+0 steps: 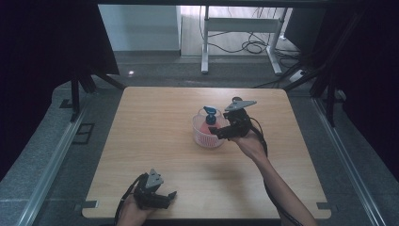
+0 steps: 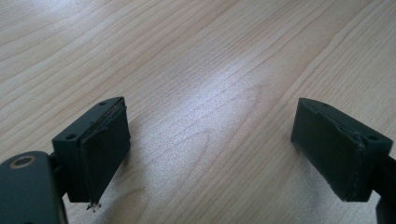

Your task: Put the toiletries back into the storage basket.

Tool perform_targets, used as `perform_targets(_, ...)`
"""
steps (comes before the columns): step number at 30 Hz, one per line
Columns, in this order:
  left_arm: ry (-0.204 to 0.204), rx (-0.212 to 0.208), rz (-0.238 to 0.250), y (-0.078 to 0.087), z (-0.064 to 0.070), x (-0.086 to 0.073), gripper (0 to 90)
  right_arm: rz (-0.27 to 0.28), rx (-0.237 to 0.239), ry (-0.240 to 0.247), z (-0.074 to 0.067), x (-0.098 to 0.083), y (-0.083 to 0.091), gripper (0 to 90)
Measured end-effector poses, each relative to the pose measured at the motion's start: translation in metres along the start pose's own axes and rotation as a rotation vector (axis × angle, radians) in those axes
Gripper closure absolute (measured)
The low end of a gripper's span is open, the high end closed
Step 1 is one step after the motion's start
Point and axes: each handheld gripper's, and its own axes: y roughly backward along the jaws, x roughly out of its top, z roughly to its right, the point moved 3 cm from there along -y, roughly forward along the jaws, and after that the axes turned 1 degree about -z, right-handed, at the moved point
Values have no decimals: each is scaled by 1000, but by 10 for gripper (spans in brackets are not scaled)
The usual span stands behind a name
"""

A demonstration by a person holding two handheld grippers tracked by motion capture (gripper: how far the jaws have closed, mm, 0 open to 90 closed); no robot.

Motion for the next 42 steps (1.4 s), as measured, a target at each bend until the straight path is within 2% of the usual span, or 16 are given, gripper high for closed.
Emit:
perform_targets(18, 2, 0, 0, 0, 0, 0, 113, -5, 7, 37, -9, -11, 18, 104)
perform_targets(42, 3, 0, 1, 0, 0, 0, 114, -7, 17, 29, -15, -40, 36, 79)
